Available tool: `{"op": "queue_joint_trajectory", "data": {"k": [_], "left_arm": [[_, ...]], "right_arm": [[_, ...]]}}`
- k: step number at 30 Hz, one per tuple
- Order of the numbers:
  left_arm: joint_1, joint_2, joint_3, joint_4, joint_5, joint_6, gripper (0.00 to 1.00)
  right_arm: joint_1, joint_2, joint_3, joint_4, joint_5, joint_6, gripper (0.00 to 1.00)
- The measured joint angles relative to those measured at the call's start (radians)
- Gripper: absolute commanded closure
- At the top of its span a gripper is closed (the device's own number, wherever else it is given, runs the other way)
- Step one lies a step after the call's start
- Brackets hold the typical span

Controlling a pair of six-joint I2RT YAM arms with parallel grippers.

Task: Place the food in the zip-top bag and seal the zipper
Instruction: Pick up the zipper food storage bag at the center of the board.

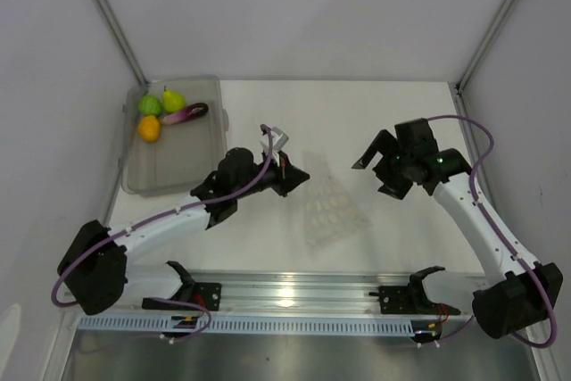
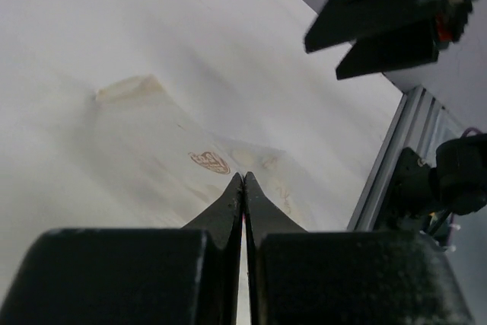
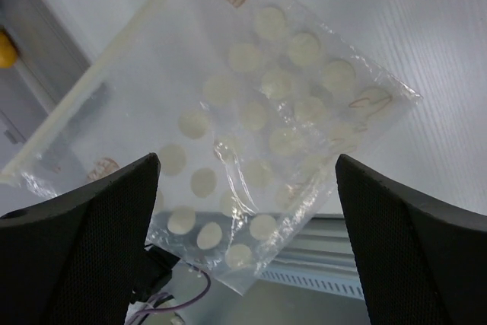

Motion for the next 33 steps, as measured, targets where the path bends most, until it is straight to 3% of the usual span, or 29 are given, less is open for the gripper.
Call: {"op": "queue_joint_trajectory", "data": {"k": [5, 12, 22, 33], "left_arm": [[-0.067, -0.096, -0.039, -0.014, -0.032, 0.141, 0.99], [-0.074, -0.190, -0.082, -0.040, -0.029, 0.258, 0.99], [-0.074, -0.217, 0.092, -0.133, 0.043, 0.468, 1.00], [-0.074, -0.260, 0.130, -0.166, 0.164, 0.605, 0.99]], "right_arm": [[0.000, 0.021, 0.033, -0.017, -0.035, 0.048, 0.01], [0.001, 0.093, 0.154, -0.089, -0.080, 0.083, 0.01], [0.000, 0.217, 0.298, -0.144, -0.215, 0.065, 0.01], [-0.095, 0.330, 0.425, -0.226, -0.385, 0.032, 0.00]]}}
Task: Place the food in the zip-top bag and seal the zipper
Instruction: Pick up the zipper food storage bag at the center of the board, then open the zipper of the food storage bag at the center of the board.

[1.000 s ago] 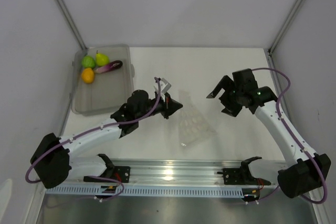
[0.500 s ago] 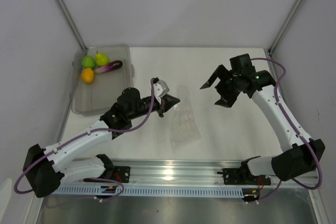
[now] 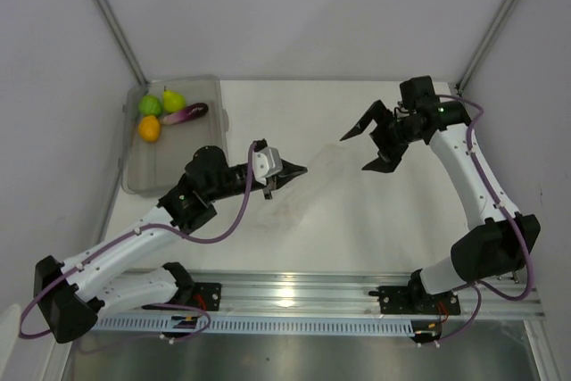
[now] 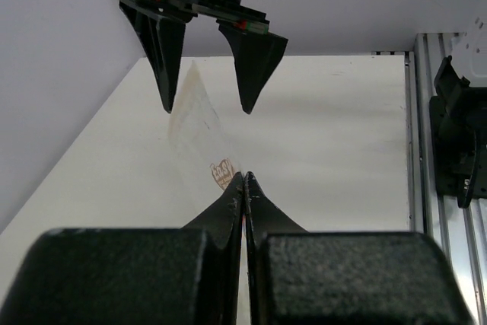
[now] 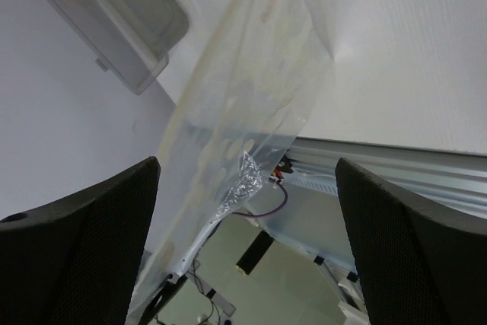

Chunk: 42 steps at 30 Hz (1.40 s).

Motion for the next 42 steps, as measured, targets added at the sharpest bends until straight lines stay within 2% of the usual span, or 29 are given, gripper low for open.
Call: {"op": "queue_joint_trajectory", "data": {"k": [9, 16, 21, 30, 42], "left_arm": [[0.000, 0.000, -0.030, 0.018, 0.023, 0.000, 0.99], [0.000, 0.000, -0.032, 0.030, 0.024, 0.000, 0.99], [0.000, 0.000, -0.032, 0.038, 0.024, 0.000, 0.99], [0.000, 0.005, -0.032, 0.041, 0.024, 0.000, 0.99], [0.000, 0.014, -0.032, 0.050, 0.028, -0.008, 0.99]], "right_arm": [[-0.004, 0.023, 0.010, 0.000, -0.059, 0.000, 0.01], [-0.032, -0.007, -0.047, -0.003, -0.066, -0.006, 0.00], [-0.089, -0.091, -0.127, -0.010, -0.063, -0.018, 0.01], [-0.077, -0.322, -0.253, -0.072, -0.066, -0.031, 0.01], [-0.027, -0.397, -0.438, -0.077, -0.075, -0.036, 0.01]]}}
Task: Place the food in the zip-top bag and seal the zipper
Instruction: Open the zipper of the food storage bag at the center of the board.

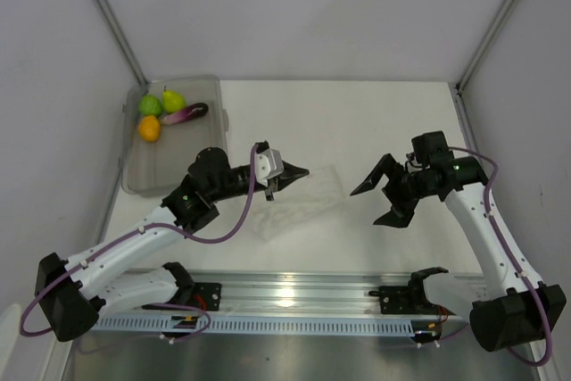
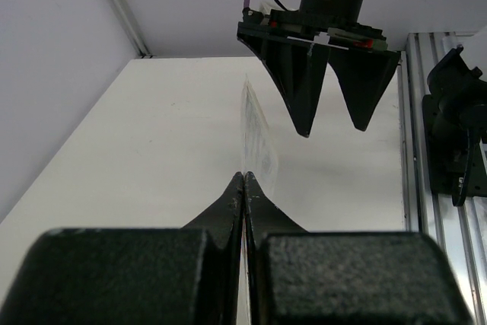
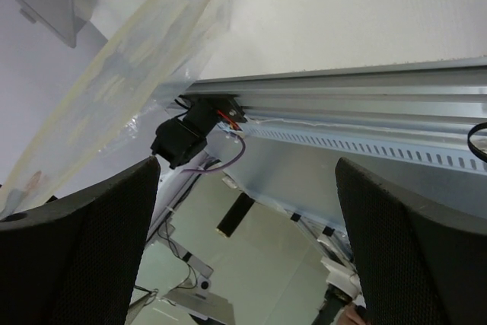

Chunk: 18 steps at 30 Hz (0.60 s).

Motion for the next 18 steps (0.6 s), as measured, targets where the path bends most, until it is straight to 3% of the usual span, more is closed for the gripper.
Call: {"op": "queue_joint_trajectory", "data": {"k": [18], "left_arm": [[0.000, -0.001, 0.000, -0.002, 0.014, -0.003, 0.99]], "right_arm": [[0.044, 0.016, -0.137, 0.181, -0.061, 0.239, 0.01]]}}
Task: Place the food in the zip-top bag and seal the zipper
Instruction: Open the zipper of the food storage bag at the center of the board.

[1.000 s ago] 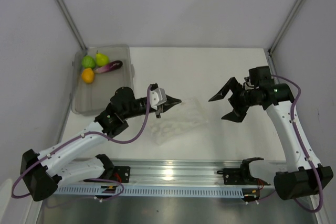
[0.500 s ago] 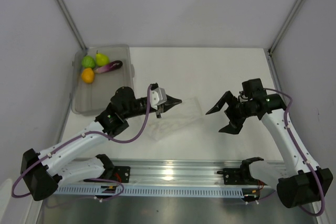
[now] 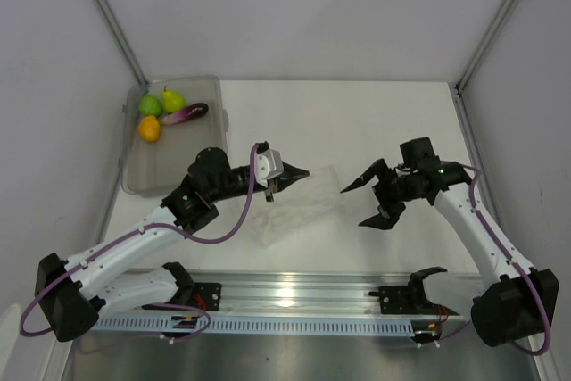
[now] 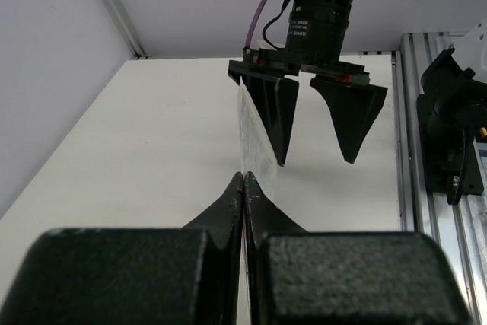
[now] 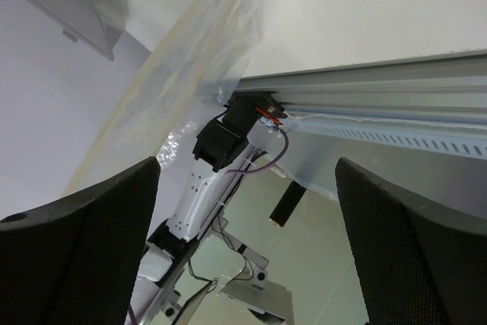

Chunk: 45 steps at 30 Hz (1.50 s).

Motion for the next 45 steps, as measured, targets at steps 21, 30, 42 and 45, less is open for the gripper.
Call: {"op": "queue_joint_trajectory", "data": {"k": [21, 30, 42, 45], "left_arm": [[0.000, 0.000, 0.004, 0.002, 0.018, -0.007, 0.99], [0.000, 0.001, 0.010, 0.003, 0.020, -0.007, 0.99], [0.000, 0.006, 0.015, 0.008, 0.028, -0.008, 0.99], [0.000, 0.009, 0.015, 0.008, 0.039, -0.015, 0.99]], "right_arm": [[-0.085, 0.050, 0.025, 0.003, -0.026, -0.023, 0.01], [-0.003, 0.050, 0.025, 0.027, -0.025, 0.011, 0.01], [0.082, 0.013, -0.025, 0.120, -0.022, 0.120, 0.18], [0.112, 0.015, -0.044, 0.184, -0.009, 0.164, 0.31]]}}
